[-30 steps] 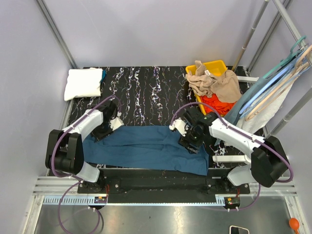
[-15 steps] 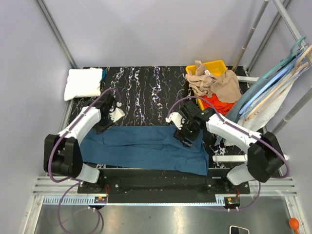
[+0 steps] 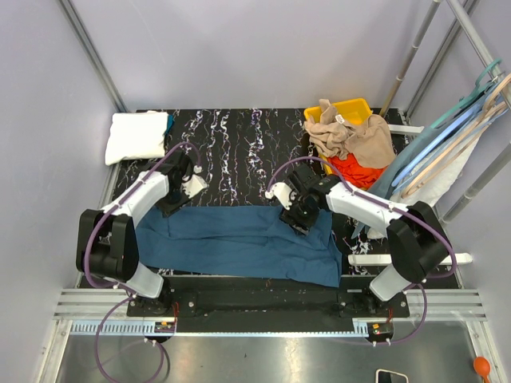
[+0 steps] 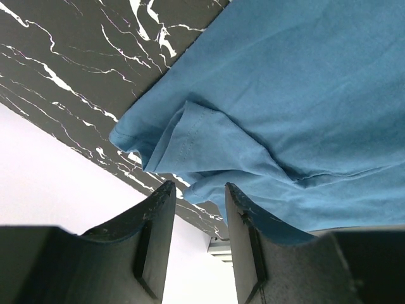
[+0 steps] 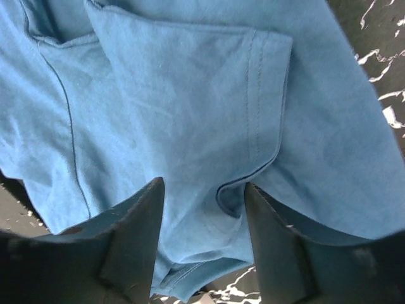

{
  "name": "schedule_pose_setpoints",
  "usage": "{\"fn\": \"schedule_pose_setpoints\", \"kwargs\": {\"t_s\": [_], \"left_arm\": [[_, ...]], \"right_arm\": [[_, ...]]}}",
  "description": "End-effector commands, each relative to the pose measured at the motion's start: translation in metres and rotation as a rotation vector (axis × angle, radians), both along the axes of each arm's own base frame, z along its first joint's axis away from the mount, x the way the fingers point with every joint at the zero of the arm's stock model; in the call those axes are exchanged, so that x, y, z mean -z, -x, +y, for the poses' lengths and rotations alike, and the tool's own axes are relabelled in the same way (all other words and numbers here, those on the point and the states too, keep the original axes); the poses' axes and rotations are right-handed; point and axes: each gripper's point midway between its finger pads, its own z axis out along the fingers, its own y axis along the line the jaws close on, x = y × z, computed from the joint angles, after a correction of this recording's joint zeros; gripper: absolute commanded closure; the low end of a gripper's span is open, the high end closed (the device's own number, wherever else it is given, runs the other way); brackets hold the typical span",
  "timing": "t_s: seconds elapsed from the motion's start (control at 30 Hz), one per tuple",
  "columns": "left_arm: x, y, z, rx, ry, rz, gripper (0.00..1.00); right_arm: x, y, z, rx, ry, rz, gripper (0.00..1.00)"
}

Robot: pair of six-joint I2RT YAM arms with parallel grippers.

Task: Fold and stack the t-shirts
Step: Fold the tshirt

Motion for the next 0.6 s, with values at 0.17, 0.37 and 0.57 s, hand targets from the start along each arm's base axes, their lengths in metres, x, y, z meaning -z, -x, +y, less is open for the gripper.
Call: {"fn": "schedule_pose_setpoints", "kwargs": {"t_s": [0.17, 0.37, 0.57], "left_arm": [[0.005, -0.01, -0.003, -0.008, 0.005, -0.022, 0.59], [0.008, -0.009, -0.003, -0.012, 0.008, -0.016, 0.59], [0.008, -0.009, -0.003, -0.012, 0.003, -0.017, 0.59]], "right_arm": [[-0.009, -0.008, 0.015, -0.027, -0.052, -0.041, 0.78], [-0.021, 0.0, 0.013, -0.03, -0.063, -0.037, 1.0], [-0.041, 0.024, 0.015, -0.069, -0.093, 0.01, 1.0]]}}
